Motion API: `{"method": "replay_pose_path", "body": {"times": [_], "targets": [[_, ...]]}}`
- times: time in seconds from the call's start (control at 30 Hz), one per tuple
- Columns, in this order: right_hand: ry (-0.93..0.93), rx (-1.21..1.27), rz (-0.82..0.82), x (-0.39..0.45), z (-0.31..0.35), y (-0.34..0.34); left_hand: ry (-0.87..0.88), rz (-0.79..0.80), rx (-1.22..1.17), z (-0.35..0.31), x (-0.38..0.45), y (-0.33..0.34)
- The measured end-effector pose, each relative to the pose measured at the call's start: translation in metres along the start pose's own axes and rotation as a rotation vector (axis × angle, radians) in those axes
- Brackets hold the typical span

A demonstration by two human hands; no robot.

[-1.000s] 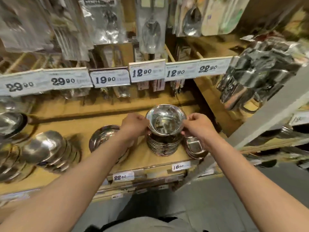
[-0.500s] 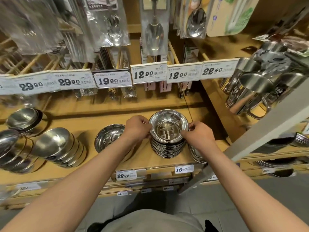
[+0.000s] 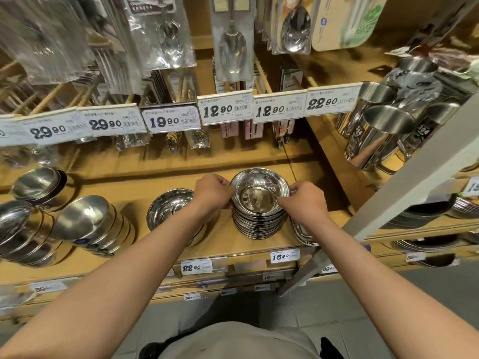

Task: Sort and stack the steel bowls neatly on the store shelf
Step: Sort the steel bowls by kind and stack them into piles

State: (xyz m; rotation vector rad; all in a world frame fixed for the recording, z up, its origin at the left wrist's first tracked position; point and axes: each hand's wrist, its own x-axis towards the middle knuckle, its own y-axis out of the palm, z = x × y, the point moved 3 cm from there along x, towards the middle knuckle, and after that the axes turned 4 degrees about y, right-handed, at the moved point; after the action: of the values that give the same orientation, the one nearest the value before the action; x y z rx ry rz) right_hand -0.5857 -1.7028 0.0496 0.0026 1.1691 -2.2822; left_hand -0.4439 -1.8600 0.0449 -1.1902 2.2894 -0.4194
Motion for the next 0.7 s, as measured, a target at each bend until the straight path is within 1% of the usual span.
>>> {"method": "replay_pose_path", "body": {"times": [0.17,0.33,0.7], "targets": [[-0.013,0.062,-0.025,0.003,0.002,-0.003,-0.033,-0.012,-0.065,0.003,-0.002,0.003],[-0.035,0.043,-0.012,0.001,-0.002,0.000,-0.062,-0.010,-0.103,0.008,-0.006,0.007],[-0.053,0.019,-0.024,0.001,-0.003,0.003,-0.039,-0.034,-0.127,0.011,-0.007,0.005]]}}
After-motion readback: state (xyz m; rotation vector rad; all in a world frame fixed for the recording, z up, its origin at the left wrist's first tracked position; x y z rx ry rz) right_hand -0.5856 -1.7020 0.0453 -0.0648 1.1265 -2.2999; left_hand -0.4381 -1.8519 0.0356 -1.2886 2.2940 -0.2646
